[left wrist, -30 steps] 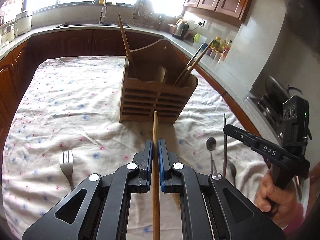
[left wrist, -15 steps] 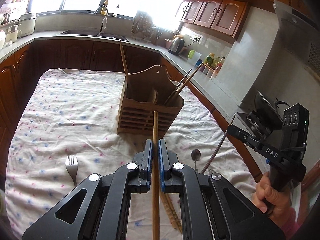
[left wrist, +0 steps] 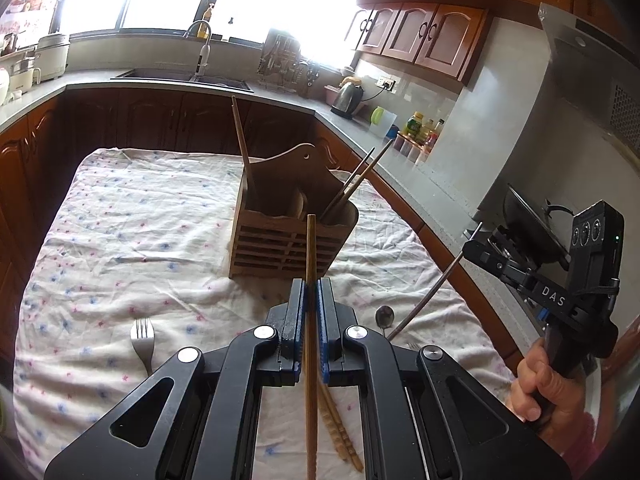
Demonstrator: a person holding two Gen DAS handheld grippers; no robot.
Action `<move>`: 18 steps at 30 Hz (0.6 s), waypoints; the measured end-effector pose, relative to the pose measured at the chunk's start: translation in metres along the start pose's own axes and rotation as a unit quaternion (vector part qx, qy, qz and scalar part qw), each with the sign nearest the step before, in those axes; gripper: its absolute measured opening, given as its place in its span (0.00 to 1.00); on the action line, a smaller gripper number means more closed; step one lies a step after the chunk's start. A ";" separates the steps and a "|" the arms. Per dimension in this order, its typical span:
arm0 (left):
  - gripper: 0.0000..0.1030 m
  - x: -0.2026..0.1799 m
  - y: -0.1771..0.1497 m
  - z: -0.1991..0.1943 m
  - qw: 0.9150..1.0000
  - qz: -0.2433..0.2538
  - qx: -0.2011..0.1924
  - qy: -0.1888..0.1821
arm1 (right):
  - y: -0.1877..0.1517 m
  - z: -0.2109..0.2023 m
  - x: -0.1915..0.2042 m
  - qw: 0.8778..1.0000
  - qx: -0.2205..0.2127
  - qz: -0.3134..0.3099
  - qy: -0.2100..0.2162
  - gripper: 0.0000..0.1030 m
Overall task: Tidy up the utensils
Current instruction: 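Lift the bamboo chopstick in the left tool over the holder while the right tool carries its steel chopstick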
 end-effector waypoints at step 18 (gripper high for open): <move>0.04 -0.006 0.049 -0.018 0.997 0.013 -0.072 0.014 | 0.036 -0.005 0.000 0.999 -0.037 -0.012 0.000 0.04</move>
Point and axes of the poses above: each gripper's, at about its wrist camera, not at the fingertips, and z roughly the way its jaws point, x to its left, y to its top, the point moved 7 cm from there along z, roughly the way its jaws point, and after that the axes turned 5 degrees about y, right-handed, at the moved point
